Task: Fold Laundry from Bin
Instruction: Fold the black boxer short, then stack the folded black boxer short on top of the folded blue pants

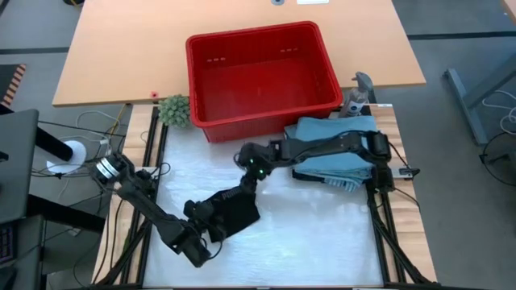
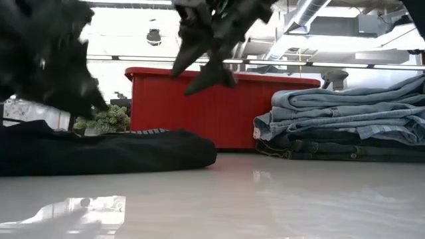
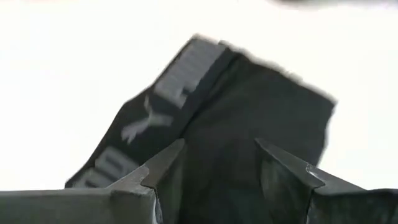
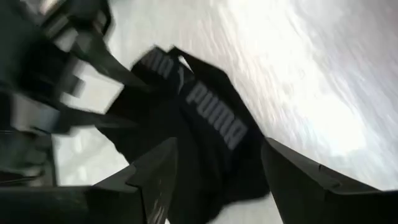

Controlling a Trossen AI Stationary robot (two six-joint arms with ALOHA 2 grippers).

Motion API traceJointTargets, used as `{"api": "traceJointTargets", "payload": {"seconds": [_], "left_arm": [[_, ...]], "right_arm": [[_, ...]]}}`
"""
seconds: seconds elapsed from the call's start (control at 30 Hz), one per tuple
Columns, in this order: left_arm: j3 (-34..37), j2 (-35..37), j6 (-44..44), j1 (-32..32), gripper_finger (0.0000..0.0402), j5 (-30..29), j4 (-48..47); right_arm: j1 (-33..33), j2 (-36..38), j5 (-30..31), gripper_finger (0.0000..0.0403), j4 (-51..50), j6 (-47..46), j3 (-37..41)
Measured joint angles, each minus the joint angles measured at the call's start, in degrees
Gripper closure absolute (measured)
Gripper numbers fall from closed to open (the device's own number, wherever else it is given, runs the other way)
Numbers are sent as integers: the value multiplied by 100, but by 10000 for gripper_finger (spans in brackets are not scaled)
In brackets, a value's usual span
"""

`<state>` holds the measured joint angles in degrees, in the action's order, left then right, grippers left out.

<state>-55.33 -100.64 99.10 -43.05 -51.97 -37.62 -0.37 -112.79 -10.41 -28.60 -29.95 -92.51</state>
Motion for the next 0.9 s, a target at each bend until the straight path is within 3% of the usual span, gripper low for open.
{"api": "traceJointTargets", "payload": {"seconds": [0.17,0.3,0.5,0.57,0.63,0.77,0.9], "left_arm": [[0,956,-268,44,229,-138,-44],[-2,1926,-547,94,229,735,-118],[-2,2933,-941,105,229,1978,-537],[-2,3053,-814,143,229,2316,-610],[-2,3071,-520,155,229,2067,-632],[-2,2847,133,127,229,2354,-627],[0,2461,554,-166,217,2340,-333]], "right_arm": [[576,133,340,148,-855,-544,0],[944,25,850,148,-510,-1252,0],[1009,-4,2366,148,-432,-1742,4],[946,-1,2419,148,-344,-1514,4],[888,-1,2312,148,-331,-1356,4],[851,4,1662,148,-502,-1933,104],[988,-7,1664,148,-631,-2005,227]]}}
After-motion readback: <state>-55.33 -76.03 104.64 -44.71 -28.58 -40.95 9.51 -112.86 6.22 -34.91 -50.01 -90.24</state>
